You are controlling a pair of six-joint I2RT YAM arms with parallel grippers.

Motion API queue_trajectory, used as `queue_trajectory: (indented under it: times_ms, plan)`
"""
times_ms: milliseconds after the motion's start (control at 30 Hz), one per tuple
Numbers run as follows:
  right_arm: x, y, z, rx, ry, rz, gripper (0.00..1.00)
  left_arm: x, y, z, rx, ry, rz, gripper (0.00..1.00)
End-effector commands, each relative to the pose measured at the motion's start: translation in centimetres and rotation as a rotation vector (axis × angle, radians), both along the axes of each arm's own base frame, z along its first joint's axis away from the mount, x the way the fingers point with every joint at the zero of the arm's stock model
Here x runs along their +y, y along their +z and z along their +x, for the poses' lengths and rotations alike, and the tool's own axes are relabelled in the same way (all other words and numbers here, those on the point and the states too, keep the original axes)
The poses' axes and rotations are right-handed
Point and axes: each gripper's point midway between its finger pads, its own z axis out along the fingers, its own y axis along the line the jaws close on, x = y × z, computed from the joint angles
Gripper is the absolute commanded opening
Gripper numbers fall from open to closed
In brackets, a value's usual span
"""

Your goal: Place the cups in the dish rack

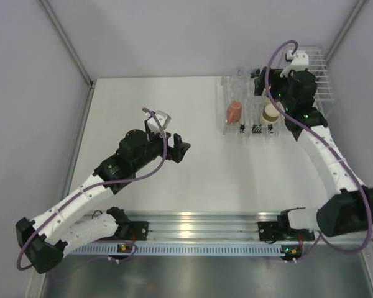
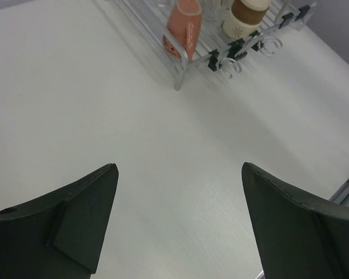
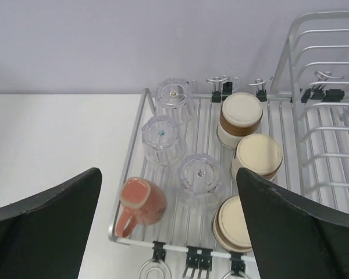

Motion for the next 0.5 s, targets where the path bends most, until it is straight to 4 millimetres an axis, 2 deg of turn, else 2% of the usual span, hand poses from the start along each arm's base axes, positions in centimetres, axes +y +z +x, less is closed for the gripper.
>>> queue_trajectory:
  times_ms: [0,33,100,133,200,233,267,333,467]
  plan:
    - [0.0,1.8,-4.8,0.000,0.010,0.064,0.99,2.3,4.4,0.8,-0.087,0.102,-0.006,0.93]
    - [-0.4,1.9,-7.3,0.005,0.018,0.066,0.99,2.7,4.4,0.7,-0.081,0.116,0.008,0.93]
    - [-1.2,1.8,-9.7,-0.001,-0.010,0.089,0.99,3.5,5.5,0.8,-0.096,0.141,0.005,0.94]
    - [-1.9,2.0,-12.1,-0.028,-0.027,0.101,1.00,3.7,5.7,0.8,-0.097,0.149,0.006,0.94]
    - [-3.2,1.2,-14.5,-0.011,-0.076,0.103,0.99,4.2,6.3,0.6,-0.106,0.154,-0.010,0.95]
    - [-3.9,1.4,-16.2,-0.037,-0.095,0.113,1.00,4.2,6.3,0.6,-0.103,0.151,-0.013,0.95]
    - [-4.3,0.8,-17.3,-0.019,-0.113,0.110,0.99,4.3,6.5,0.4,-0.101,0.145,-0.022,0.95]
    - [-4.8,0.9,-19.2,-0.045,-0.119,0.121,0.99,4.3,6.9,0.3,-0.101,0.137,-0.031,0.95]
    - [-5.6,0.5,-21.0,-0.042,-0.143,0.116,1.00,4.4,7.2,-0.1,-0.100,0.128,-0.042,0.95]
